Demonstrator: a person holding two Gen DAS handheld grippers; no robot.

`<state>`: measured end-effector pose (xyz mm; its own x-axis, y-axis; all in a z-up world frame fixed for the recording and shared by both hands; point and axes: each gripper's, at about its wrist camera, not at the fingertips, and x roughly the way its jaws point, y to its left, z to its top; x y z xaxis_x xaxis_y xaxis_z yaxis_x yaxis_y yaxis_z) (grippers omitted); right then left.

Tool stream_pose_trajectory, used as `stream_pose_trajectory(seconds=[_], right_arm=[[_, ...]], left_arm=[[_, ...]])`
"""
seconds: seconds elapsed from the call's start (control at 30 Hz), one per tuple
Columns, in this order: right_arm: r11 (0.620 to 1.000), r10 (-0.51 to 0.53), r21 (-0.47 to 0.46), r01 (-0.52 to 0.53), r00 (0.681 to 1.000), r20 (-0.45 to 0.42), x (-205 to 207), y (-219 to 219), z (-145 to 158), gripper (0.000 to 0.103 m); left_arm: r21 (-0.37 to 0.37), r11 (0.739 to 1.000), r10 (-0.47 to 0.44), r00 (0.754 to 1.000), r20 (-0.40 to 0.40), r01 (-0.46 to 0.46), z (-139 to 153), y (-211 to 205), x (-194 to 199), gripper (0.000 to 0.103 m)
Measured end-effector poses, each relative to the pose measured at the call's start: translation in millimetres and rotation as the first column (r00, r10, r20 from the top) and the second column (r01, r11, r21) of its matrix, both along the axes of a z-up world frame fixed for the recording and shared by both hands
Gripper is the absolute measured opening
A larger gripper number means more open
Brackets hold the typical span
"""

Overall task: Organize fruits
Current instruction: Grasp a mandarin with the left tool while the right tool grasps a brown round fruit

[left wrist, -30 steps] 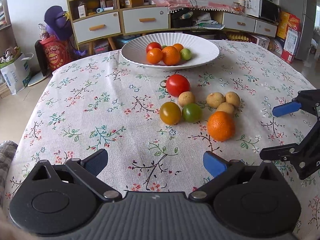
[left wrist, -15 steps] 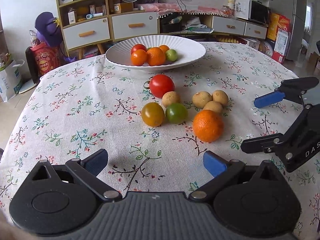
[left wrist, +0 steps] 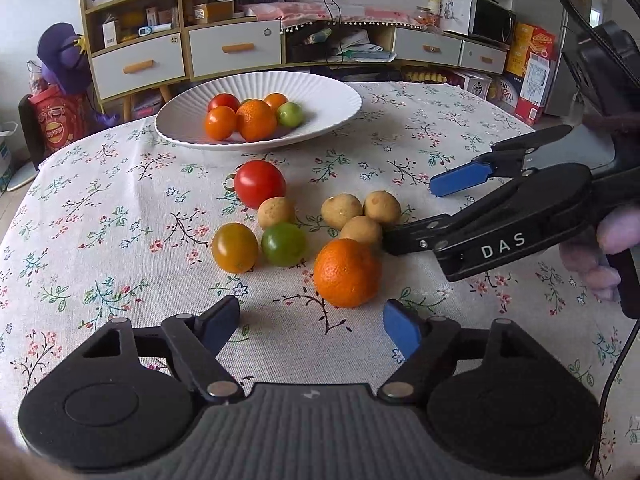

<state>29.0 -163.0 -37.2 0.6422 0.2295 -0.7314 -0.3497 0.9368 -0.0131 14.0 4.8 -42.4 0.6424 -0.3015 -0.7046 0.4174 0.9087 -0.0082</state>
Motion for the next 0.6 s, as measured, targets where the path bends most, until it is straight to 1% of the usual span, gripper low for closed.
stream_pose_trajectory(seconds=[0.13,0.2,0.23,0.37,0.53,0.6], right_arm=[[1.0,0.023,-0.011,-0.022,1.0,0.004,3,8,2,0.068],[0.999,0.032,-0.011,-0.032,0.999,0.003,4,11,4,0.061],[0.999,0.035,-0.01,-0.035,0.999,0.003,4,12,4,0.06],[0.999,0.052,-0.013,-0.052,0.999,0.005,3,16,5,0.054],[0.998,0.059,-0.008,-0.059,0.998,0.003,3,18,6,0.046],[0.998,0.061,-0.007,-0.061,0.998,0.002,3,19,7,0.042]], left_arm=[[-0.003,1.0,-0.01,1.0,-0.005,0.01,2,-6,4,0.062],[-0.004,1.0,-0.016,1.0,-0.005,0.016,3,-8,5,0.056],[-0.003,1.0,-0.018,1.0,-0.005,0.018,3,-9,6,0.055],[-0.001,1.0,-0.019,1.0,-0.004,0.019,5,-12,8,0.046],[-0.001,1.0,-0.025,1.0,-0.003,0.025,5,-14,9,0.039],[0.001,1.0,-0.03,1.0,-0.002,0.03,6,-16,8,0.035]])
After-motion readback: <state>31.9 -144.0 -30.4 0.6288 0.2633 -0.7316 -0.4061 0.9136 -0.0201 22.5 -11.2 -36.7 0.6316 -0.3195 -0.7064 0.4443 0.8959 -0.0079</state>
